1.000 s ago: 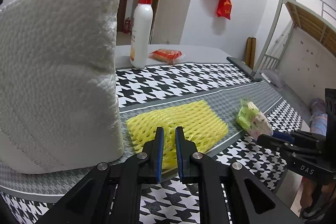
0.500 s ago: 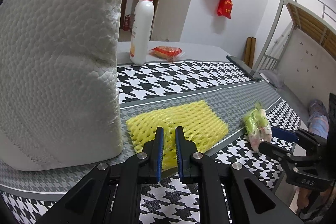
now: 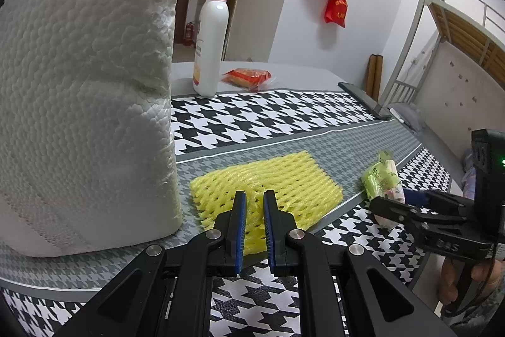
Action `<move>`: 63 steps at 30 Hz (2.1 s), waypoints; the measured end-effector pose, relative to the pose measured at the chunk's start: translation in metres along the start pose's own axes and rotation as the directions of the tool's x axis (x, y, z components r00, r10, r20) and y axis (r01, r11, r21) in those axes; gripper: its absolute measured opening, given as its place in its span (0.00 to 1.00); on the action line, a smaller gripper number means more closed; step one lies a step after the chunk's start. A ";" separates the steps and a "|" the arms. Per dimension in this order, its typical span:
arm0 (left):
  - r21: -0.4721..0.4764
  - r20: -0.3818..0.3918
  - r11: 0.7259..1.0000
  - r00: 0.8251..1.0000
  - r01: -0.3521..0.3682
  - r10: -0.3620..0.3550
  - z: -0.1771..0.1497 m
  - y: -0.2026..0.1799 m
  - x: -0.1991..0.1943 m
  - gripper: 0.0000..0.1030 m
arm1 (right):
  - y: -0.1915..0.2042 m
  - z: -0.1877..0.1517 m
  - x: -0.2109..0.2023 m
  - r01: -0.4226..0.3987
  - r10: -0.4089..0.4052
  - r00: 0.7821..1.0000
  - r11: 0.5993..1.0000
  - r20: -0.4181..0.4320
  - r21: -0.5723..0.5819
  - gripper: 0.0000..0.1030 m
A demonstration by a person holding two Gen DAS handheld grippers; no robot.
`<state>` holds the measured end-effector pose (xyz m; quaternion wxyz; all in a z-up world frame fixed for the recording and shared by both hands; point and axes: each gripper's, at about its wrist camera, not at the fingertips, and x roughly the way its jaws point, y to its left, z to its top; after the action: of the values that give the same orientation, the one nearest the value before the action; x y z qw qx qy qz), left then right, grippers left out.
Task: Organize soft objects
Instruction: 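Close the right gripper on the floral packet while the left gripper holds the mesh sheet, then lift the mesh sheet with the left gripper while the right gripper lifts the floral packet toward the box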
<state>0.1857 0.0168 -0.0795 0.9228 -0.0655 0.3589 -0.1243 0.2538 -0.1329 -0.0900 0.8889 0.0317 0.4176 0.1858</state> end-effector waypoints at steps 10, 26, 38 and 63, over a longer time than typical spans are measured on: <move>-0.003 0.019 1.000 0.999 0.030 -0.030 0.004 -0.004 -0.006 0.11 | 0.000 0.000 -0.028 -0.007 0.008 0.998 1.000 0.058 -0.012 0.26; 0.026 0.105 0.999 0.994 0.027 -0.029 0.005 -0.023 -0.047 0.12 | 0.009 -0.002 -0.059 -0.016 0.023 0.992 0.999 0.122 -0.052 0.26; 0.035 0.159 0.999 0.987 -0.021 0.015 0.001 -0.027 -0.073 0.12 | 0.024 -0.002 -0.080 -0.038 0.051 0.986 0.995 0.161 -0.088 0.26; -0.018 0.229 0.988 0.961 -0.152 0.152 -0.009 -0.015 -0.118 0.12 | 0.070 0.008 -0.088 -0.132 0.173 0.967 0.968 0.189 -0.211 0.26</move>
<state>0.0931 0.0350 -0.0072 0.9649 -0.0517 0.2536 -0.0445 0.1874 -0.0984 -0.0054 0.9089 -0.0053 0.2993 0.2902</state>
